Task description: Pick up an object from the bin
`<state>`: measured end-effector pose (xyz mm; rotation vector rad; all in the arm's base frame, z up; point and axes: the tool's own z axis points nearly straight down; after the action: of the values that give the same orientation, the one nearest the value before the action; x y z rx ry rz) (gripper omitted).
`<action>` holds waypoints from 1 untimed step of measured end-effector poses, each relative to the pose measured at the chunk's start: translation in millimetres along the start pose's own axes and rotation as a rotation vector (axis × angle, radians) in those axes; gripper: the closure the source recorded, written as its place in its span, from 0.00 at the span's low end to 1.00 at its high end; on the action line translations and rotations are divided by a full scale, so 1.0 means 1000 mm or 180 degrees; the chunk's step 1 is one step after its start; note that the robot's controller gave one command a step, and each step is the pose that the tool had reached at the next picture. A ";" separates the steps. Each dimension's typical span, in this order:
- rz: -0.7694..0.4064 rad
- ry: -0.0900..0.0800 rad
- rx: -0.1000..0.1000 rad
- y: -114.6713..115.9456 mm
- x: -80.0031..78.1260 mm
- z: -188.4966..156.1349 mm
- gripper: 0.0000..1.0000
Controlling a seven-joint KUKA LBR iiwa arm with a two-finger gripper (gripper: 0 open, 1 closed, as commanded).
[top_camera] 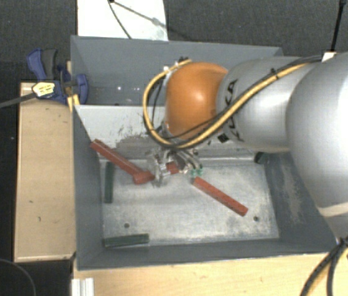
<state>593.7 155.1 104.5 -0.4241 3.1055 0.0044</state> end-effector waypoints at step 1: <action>0.0016 -0.0003 0.0000 0.000 -0.002 -0.014 1.00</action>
Offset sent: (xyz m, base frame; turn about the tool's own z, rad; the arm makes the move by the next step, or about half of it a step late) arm 0.0001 0.0002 0.0122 0.0000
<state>595.3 155.8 118.3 -0.4163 3.1057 0.0047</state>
